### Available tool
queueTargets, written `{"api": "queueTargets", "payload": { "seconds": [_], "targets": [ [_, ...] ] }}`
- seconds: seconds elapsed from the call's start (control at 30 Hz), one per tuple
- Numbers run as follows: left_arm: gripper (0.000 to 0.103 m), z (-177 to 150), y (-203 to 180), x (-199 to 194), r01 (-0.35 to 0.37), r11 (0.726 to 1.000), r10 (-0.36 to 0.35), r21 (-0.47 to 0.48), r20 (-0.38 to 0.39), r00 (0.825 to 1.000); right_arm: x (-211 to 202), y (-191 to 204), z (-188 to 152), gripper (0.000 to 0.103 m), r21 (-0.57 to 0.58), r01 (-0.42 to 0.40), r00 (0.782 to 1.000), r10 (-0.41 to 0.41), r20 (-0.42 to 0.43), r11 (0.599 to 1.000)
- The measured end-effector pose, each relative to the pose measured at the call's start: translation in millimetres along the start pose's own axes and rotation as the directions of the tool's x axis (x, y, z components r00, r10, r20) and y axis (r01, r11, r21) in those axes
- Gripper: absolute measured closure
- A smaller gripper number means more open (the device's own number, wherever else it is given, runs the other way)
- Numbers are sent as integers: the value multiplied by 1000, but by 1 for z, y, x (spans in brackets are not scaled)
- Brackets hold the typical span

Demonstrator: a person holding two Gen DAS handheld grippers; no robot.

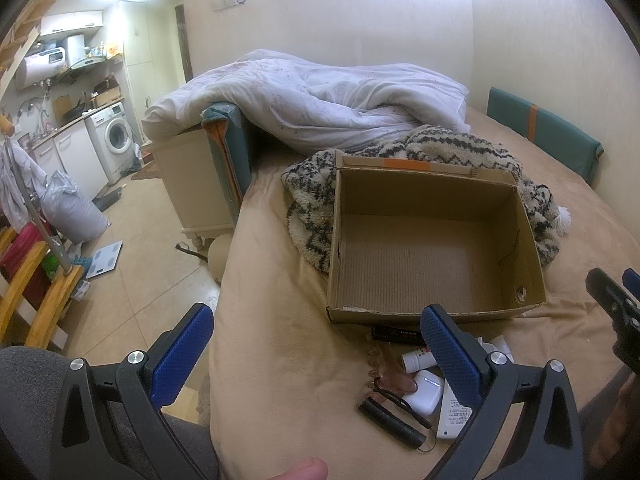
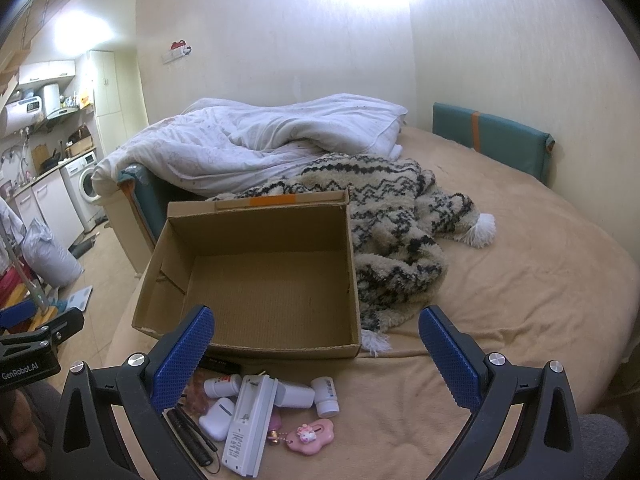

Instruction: Organize rigid objects

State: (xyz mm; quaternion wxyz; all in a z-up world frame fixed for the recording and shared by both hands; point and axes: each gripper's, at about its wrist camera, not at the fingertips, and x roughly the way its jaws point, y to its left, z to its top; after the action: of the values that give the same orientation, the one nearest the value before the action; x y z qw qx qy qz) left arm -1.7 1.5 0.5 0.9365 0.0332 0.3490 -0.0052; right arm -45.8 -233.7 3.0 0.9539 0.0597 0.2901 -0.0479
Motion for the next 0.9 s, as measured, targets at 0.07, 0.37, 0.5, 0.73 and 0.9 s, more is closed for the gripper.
{"api": "queueTargets", "payload": {
  "seconds": [0.07,0.37,0.5,0.73,0.9],
  "targets": [
    [0,0,0,0,1,1000,-1,-1,-1,1000,-1,-1,1,0,0,0,1000,0,0,1000],
    [0,0,-1,2,4,1000,-4,11,-10,1000,1,-2,0,0,10,-10,1000,10,-8,1000],
    [0,7,-3,11,21,999,-19,43,-63,998,2,-8,1,0,40,-25,999,25,-19,999],
    [0,-22,-38,92,207,937,-33,281,-518,855,11,-18,0,0,110,-35,997,43,-69,993],
    [0,-59,-70,121,401,818,-13,413,-684,730,17,-28,0,0,141,-28,994,42,-101,990]
  ]
}}
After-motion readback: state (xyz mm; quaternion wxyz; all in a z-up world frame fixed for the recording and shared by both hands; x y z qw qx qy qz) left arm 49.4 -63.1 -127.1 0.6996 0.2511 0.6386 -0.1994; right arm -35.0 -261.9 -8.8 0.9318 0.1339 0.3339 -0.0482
